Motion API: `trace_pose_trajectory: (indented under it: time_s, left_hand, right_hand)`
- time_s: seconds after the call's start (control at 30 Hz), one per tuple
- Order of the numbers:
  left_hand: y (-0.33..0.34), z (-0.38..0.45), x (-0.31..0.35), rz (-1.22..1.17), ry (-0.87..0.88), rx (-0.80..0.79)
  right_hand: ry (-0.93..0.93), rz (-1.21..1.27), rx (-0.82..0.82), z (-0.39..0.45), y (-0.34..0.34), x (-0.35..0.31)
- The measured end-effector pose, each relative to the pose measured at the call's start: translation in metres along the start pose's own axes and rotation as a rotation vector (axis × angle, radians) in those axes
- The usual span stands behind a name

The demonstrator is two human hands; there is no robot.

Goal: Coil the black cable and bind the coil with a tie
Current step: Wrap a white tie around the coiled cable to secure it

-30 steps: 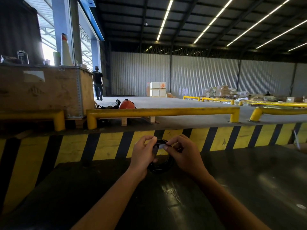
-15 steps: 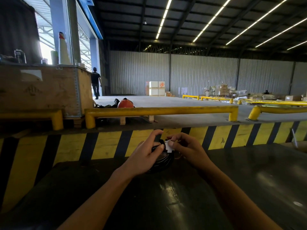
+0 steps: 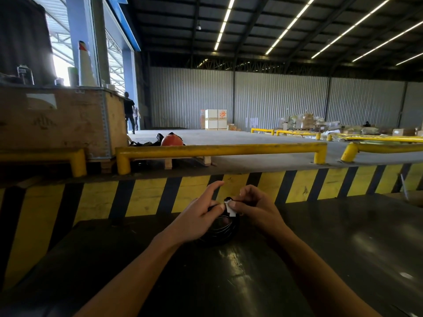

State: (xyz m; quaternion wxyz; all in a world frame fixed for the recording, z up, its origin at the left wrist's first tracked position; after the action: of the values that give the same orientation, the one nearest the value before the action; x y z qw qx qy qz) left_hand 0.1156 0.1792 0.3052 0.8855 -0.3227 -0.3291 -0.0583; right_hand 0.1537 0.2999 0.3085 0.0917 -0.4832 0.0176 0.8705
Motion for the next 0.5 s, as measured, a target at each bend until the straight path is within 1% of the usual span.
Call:
trace_pose_trajectory:
  time_s: [0.1, 0.17, 0.27, 0.37, 0.43, 0.5]
  left_hand:
    - [0.006, -0.008, -0.018, -0.208, -0.166, 0.069]
    - [0.011, -0.021, -0.038, -0.351, -0.296, 0.137]
    - [0.034, -0.048, -0.068, -0.539, -0.461, 0.158]
    - [0.054, -0.071, -0.099, -0.728, -0.666, 0.238]
    - [0.06, -0.086, -0.118, -0.743, -0.792, 0.299]
    - [0.066, -0.104, -0.134, -0.73, -0.886, 0.331]
  right_hand:
    - [0.038, -0.005, 0.184, -0.004, -0.011, 0.013]
    - [0.124, 0.063, 0.293, -0.009, -0.022, 0.033]
    - [0.287, 0.149, 0.424, -0.022, -0.037, 0.075]
    - [0.494, 0.128, 0.422, -0.041, -0.037, 0.128]
    - [0.631, 0.114, 0.362, -0.064, -0.031, 0.164]
    - [0.733, 0.04, 0.291, -0.092, -0.027, 0.194]
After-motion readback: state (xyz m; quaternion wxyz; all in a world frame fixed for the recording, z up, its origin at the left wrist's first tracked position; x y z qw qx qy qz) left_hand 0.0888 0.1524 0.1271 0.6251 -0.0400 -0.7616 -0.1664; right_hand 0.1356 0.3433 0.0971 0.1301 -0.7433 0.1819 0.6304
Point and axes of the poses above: each hand's wrist, its own z-axis towards the middle knuckle, its own y-axis out of the palm, x = y × z, the point moved 8 cm from there along z, towards the middle knuckle, and after that the axes turned 4 degrees about x, right-handed, at the moved point
